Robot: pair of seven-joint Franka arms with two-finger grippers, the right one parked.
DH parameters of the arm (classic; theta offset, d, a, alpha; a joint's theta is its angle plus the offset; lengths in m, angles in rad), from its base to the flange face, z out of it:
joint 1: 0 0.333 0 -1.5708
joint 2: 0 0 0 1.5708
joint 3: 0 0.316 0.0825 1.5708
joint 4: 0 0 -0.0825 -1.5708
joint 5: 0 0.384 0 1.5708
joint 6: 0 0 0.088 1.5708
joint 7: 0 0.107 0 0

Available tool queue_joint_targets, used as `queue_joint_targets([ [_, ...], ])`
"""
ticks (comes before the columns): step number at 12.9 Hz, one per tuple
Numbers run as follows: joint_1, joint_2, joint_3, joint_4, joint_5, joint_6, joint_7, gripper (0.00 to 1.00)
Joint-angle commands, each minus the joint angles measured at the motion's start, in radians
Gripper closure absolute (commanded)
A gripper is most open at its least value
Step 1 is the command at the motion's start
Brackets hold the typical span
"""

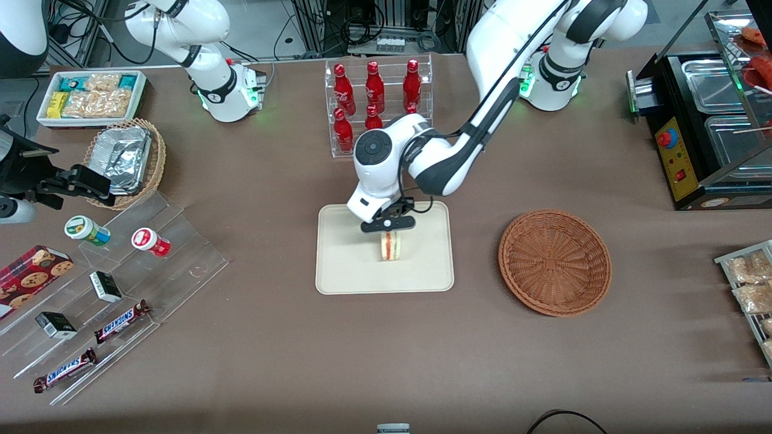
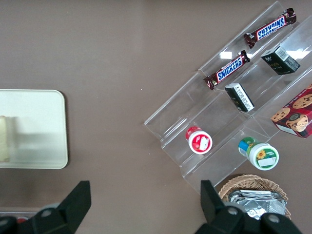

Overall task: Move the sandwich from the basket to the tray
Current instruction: 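Lower the sandwich onto the tray and open the left gripper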

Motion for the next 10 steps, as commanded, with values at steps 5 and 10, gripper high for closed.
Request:
queue_joint_targets([
  [5,-0.036,0.064,0.021,0.073,0.047,0.001,-0.054,0.65],
  [10,-0.025,0.043,0.021,0.073,0.047,-0.009,-0.055,0.01],
])
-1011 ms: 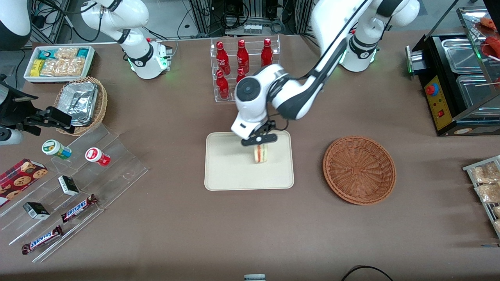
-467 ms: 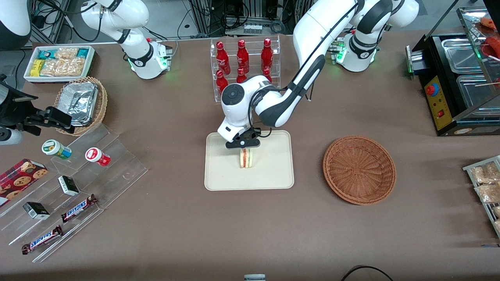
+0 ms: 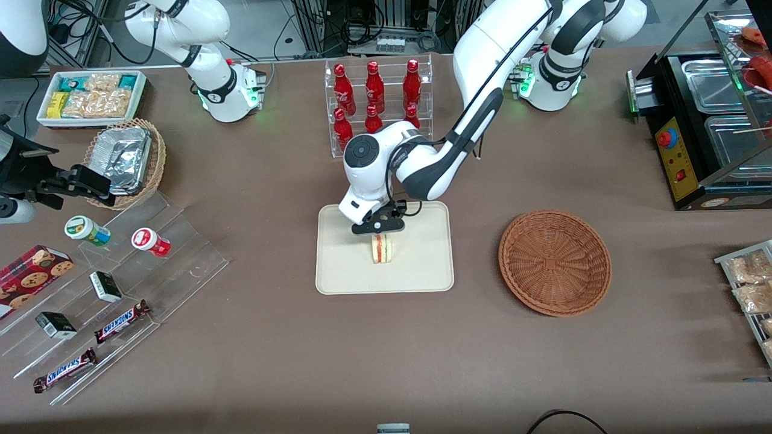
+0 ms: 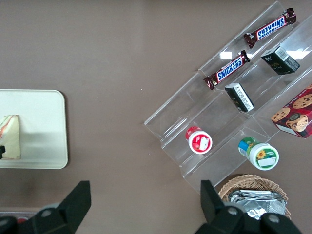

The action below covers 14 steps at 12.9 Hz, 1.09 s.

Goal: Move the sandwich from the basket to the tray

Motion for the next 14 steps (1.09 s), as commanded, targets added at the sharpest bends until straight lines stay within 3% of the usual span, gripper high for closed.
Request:
queue_joint_targets([
  [1,0.010,-0.043,0.002,0.025,0.010,-0.036,-0.023,0.01],
  [5,0.072,-0.240,0.000,0.018,-0.065,-0.251,-0.021,0.01],
  [10,0.242,-0.460,-0.001,-0.018,-0.089,-0.484,0.029,0.01],
  [14,0.483,-0.613,-0.001,-0.058,-0.180,-0.630,0.435,0.01],
])
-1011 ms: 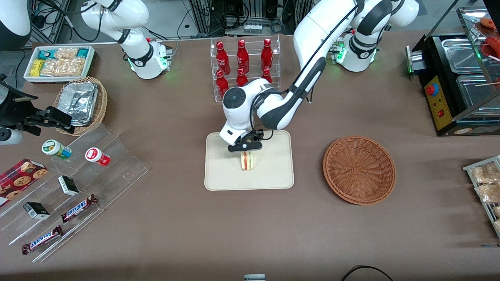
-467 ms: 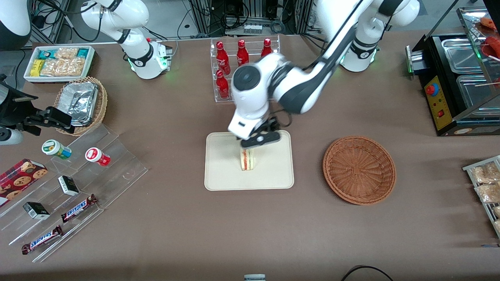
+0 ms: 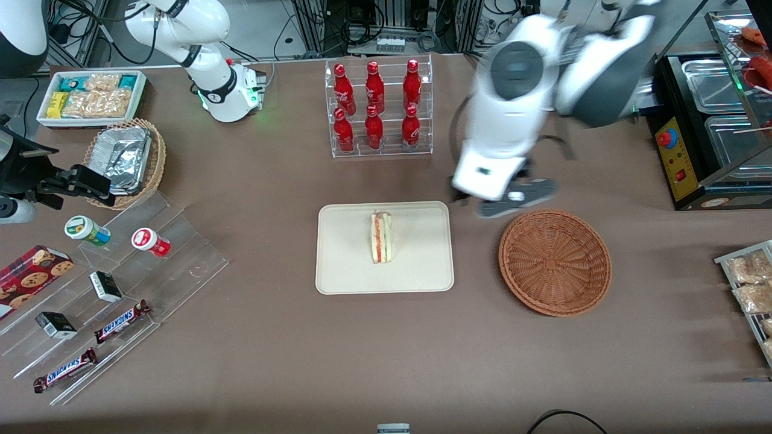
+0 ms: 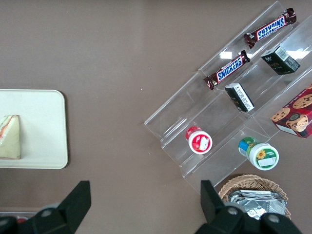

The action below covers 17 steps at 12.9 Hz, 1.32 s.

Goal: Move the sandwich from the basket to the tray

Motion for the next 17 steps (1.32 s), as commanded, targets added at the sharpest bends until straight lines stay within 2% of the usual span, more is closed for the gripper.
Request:
queue_joint_targets([
  [1,0.179,-0.109,-0.011,-0.059,-0.046,-0.079,0.263,0.00],
  [4,0.350,-0.141,-0.010,-0.060,-0.046,-0.120,0.527,0.01],
  [7,0.434,-0.170,-0.002,-0.083,-0.048,-0.140,0.707,0.01],
  [10,0.372,-0.204,0.145,-0.109,-0.049,-0.128,0.750,0.01],
  [14,0.376,-0.262,0.158,-0.163,-0.042,-0.127,0.773,0.01],
  [17,0.383,-0.255,0.153,-0.140,-0.043,-0.127,0.775,0.01],
])
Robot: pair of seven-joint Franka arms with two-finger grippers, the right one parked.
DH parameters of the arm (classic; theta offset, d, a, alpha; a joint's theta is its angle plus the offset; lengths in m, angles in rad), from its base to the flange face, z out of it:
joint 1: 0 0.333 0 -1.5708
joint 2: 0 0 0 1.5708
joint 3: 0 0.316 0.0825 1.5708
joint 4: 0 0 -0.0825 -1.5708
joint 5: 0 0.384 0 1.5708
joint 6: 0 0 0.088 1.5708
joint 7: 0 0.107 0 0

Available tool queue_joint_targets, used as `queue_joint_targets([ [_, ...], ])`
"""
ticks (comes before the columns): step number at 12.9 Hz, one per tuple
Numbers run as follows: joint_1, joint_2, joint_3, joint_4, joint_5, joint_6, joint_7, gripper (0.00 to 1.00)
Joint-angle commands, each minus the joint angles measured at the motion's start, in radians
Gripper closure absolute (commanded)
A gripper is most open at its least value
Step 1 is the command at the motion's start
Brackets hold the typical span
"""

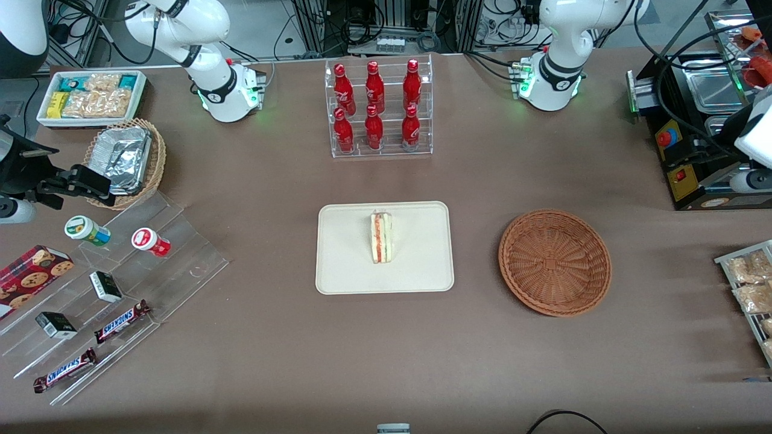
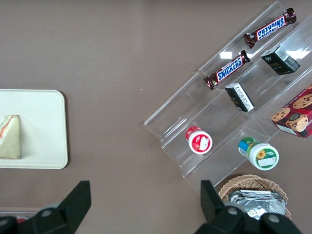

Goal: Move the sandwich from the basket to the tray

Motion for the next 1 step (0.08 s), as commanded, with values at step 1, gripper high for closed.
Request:
queue_joint_targets([
  [1,-0.008,-0.010,0.003,-0.009,-0.007,0.008,0.012,0.01],
])
